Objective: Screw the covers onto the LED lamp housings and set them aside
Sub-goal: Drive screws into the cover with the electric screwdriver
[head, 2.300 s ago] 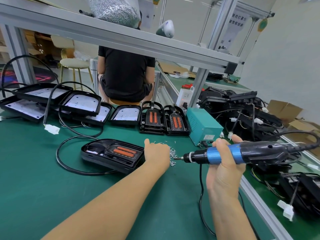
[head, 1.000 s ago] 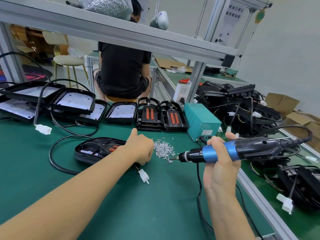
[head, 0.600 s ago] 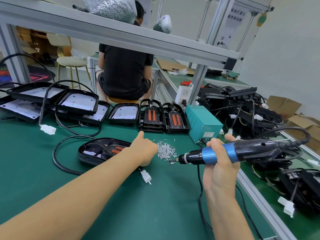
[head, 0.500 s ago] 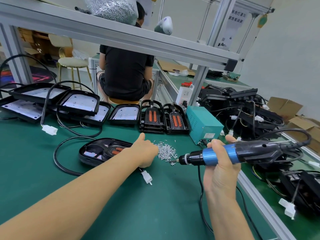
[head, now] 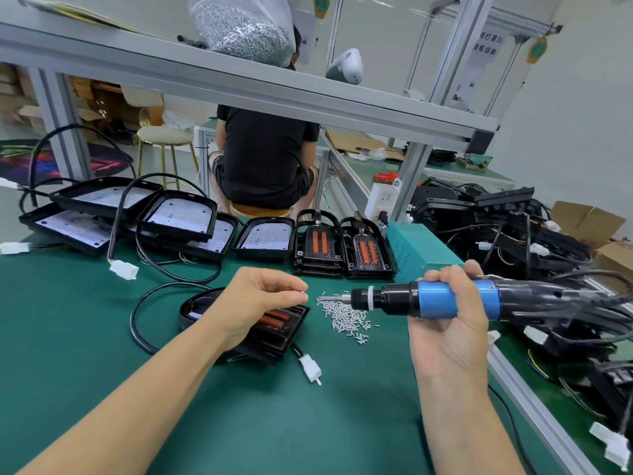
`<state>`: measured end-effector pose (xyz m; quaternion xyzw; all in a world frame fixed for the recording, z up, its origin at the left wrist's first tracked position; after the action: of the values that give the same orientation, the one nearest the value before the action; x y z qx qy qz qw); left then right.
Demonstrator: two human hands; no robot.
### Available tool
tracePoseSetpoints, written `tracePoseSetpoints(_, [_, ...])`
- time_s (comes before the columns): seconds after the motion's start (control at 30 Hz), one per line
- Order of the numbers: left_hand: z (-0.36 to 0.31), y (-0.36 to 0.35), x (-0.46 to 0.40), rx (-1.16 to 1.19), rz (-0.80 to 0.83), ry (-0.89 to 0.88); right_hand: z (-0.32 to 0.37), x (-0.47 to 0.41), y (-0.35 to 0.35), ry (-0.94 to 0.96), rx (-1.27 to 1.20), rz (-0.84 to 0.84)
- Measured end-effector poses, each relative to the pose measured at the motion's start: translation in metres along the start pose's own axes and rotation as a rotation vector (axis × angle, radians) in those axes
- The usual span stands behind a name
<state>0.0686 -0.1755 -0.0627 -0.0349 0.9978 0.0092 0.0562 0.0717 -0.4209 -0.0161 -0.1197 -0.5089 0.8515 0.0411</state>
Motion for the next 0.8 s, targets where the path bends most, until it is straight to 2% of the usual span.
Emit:
tracePoseSetpoints(0.3, [-0.008, 0.016, 0.017, 0.004, -0.021, 0.001, -0.022, 0.007, -0.033, -0.05, -0.005, 0.063])
tracePoseSetpoints(0.8, [-0.004, 0.024, 0.021, 0.054, -0.043, -0.026, -0.034, 0.01, -0.039, -0.042, 0.067, 0.095])
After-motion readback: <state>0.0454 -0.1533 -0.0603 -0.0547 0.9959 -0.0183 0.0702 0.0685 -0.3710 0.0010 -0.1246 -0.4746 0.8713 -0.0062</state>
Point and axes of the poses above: each hand's wrist, its own x-axis away from the middle knuckle, its own y-axis out of the back of the hand, z = x × y, the point moved 10 cm from there along -x, towards the middle knuckle, and after that the axes turned 4 degrees about -x, right-handed, at the moved point
